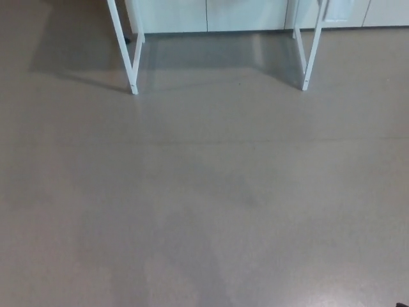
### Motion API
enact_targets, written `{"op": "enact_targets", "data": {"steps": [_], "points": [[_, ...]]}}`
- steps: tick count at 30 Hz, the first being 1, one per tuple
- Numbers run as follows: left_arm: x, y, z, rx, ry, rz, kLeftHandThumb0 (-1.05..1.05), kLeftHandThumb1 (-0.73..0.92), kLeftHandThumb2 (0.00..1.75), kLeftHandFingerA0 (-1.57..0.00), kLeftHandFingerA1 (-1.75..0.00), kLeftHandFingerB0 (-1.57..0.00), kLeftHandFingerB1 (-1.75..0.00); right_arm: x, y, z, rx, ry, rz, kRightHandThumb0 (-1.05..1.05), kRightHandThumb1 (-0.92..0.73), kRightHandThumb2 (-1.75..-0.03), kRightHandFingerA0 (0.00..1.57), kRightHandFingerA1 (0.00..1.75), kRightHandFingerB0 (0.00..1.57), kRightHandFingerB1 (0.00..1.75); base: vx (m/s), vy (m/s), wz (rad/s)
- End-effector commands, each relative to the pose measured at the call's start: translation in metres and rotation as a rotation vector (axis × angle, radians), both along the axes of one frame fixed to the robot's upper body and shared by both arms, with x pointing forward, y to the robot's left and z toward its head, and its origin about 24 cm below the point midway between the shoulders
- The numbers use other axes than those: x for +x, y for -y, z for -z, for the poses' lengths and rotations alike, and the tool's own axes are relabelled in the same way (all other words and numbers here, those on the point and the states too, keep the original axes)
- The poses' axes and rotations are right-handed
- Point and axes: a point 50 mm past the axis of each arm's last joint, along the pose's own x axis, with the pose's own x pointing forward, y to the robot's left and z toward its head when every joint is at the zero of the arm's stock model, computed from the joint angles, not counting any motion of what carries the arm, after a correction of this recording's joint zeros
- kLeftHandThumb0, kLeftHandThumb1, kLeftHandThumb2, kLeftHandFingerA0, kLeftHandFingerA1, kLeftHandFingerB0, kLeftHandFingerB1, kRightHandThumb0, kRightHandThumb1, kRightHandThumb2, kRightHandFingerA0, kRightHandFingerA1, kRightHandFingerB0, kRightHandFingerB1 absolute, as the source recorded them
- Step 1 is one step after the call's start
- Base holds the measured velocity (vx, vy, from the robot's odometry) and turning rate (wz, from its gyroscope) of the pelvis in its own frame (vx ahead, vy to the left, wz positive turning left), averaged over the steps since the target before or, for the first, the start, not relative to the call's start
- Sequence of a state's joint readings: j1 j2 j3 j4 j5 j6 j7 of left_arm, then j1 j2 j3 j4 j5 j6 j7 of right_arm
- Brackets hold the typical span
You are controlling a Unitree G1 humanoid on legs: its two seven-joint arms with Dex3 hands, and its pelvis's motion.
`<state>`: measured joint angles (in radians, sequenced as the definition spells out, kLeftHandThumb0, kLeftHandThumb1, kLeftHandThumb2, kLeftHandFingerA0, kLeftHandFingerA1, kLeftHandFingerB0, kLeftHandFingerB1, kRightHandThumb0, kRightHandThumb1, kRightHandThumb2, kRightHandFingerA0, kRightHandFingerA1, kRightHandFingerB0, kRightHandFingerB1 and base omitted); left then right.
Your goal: The robot walks towards a desk on which an eraser is kept on the left hand side and a container is kept on the right hand side. The robot picks up the eraser using its left hand and places it in the container.
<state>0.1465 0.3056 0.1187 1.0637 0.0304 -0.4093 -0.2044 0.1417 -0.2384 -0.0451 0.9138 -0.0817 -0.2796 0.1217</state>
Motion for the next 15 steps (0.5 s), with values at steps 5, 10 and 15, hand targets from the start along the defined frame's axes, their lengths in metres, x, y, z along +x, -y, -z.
{"op": "enact_targets", "data": {"steps": [5,10,15], "points": [[0.0087,-0.0098,-0.0073,0.034,0.021,0.015,-0.08,0.41,0.74,0.0,-0.21,0.0,-0.12,0.0089,-0.0026,-0.0035,0.002,0.041,-0.008,-0.03,-0.48,-0.78,0.01,0.32,0.02,0.19,0.29,0.316,-0.25],[0.0108,-0.0091,-0.0081,0.041,0.032,0.028,-0.09,0.42,0.74,-0.01,-0.22,0.0,-0.11,0.0115,-0.0031,-0.0035,-0.007,0.045,-0.01,-0.01,-0.49,-0.71,0.05,0.31,0.05,0.16,0.28,0.142,-0.06],[0.0071,-0.0096,-0.0055,0.029,0.008,0.013,-0.09,0.42,0.76,0.0,-0.22,0.0,-0.14,0.0097,-0.0038,-0.0022,-0.016,0.034,-0.015,-0.02,-0.5,-0.7,0.05,0.32,0.06,0.16,0.31,0.016,0.15]]}}
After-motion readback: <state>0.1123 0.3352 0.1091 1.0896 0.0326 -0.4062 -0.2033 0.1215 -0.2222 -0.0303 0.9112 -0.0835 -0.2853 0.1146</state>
